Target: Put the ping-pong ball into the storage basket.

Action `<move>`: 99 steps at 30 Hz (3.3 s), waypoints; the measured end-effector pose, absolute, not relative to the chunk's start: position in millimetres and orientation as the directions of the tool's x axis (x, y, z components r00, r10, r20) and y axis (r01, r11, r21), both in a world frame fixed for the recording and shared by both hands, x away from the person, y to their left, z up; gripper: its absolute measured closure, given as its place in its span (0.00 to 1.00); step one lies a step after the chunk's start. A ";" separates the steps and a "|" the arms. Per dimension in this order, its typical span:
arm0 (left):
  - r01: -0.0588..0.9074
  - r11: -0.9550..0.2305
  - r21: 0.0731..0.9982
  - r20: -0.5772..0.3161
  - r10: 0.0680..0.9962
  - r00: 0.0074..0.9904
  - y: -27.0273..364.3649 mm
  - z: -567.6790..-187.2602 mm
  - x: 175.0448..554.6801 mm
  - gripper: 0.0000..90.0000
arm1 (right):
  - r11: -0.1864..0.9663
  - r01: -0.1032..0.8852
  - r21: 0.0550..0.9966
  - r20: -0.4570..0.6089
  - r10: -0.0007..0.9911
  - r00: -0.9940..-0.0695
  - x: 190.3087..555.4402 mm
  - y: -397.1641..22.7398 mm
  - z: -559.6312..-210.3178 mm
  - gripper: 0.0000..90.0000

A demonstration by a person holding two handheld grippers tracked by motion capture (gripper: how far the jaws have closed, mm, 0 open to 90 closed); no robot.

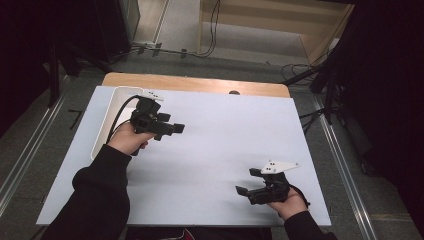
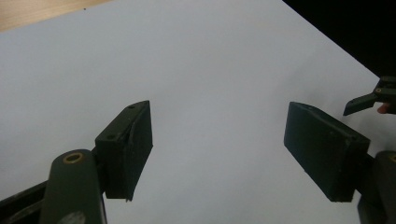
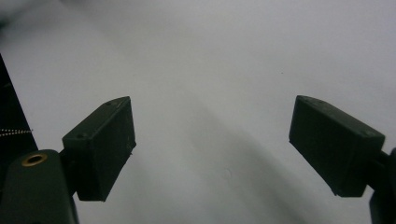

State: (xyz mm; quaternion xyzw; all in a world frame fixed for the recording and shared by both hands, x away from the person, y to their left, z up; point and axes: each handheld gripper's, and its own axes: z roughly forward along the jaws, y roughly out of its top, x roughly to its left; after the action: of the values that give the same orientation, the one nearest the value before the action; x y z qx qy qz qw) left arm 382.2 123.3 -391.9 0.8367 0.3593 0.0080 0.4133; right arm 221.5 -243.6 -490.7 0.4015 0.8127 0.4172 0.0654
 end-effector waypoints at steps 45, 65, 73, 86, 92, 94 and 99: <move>0.538 -0.458 0.708 -0.257 0.542 0.800 129.9 -431.2 332.1 0.24 | 0.330 0.605 0.725 0.227 0.714 -0.662 222.1 -244.6 -491.4 0.15; 0.503 -0.489 0.713 -0.233 0.512 0.827 140.8 -445.9 310.0 0.24 | 0.333 0.608 0.721 0.232 0.711 -0.664 222.2 -244.5 -492.1 0.15; 0.506 -0.524 0.685 -0.230 0.504 0.833 142.4 -452.1 304.8 0.24 | 0.334 0.607 0.721 0.231 0.710 -0.665 222.3 -244.5 -492.3 0.15; 0.461 -0.545 0.700 -0.204 0.465 0.861 152.0 -461.5 296.5 0.24 | 0.336 0.608 0.720 0.231 0.710 -0.665 222.2 -244.2 -492.5 0.15; 0.456 -0.551 0.699 -0.194 0.467 0.863 155.8 -465.6 291.6 0.24 | 0.335 0.608 0.720 0.230 0.710 -0.665 222.3 -244.4 -492.5 0.15; 0.447 -0.554 0.702 -0.182 0.467 0.865 157.1 -466.8 289.8 0.24 | 0.336 0.608 0.719 0.230 0.711 -0.665 222.3 -244.3 -492.5 0.15; 0.442 -0.563 0.698 -0.169 0.470 0.866 161.1 -468.8 286.5 0.24 | 0.334 0.610 0.718 0.232 0.711 -0.663 222.0 -243.6 -492.5 0.15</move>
State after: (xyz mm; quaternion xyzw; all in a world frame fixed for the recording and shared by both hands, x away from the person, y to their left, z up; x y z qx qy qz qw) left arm 286.5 161.1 -468.8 0.8840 0.2580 0.0182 0.3895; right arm 222.0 -243.6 -492.5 0.4057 0.8145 0.4101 0.0616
